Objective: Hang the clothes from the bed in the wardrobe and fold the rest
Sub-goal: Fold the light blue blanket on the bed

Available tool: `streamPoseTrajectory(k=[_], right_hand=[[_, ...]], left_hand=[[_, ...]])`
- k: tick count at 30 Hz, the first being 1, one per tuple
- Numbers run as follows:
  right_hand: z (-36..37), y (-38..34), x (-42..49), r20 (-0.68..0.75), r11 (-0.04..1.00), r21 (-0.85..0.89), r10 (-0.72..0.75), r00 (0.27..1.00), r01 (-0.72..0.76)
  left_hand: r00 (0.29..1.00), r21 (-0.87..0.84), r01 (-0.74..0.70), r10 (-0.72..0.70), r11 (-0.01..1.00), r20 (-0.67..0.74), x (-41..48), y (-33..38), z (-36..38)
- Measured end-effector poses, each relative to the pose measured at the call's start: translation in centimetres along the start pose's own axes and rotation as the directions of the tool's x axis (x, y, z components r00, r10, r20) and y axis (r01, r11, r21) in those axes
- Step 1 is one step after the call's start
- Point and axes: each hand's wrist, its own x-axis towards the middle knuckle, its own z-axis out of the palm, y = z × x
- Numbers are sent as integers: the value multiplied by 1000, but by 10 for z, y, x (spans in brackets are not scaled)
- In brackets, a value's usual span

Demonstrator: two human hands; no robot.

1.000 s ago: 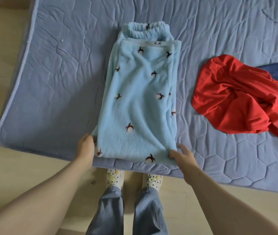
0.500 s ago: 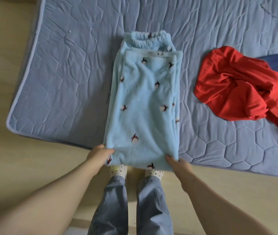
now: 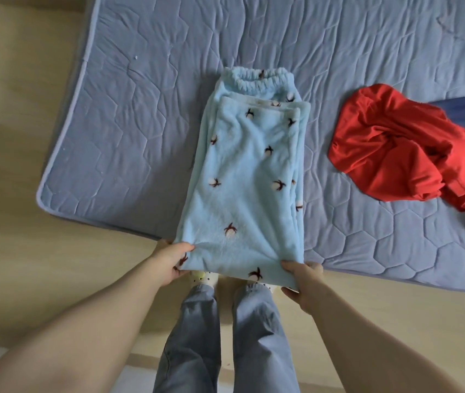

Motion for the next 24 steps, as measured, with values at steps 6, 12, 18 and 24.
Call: streamPoseTrajectory(k=[6,12,18,24], right_hand=[[-22,19,-58,143,969,-222,139,980,-105],[-49,80,-101,131,888,-436,225,966,-147],[-41,50,-95,141,956,-291,10,990,32],[-7,-62,-70,107,997,64,-55,993,49]], left_hand=[[994,136,75,-84,988,66,-50,-14,-35],[968,375,185,-234,908,87,-92,-58,-70],[982,161,61,-88,985,166,-97,-41,-67],[958,30,-63,52,998,283,-78,80,-13]])
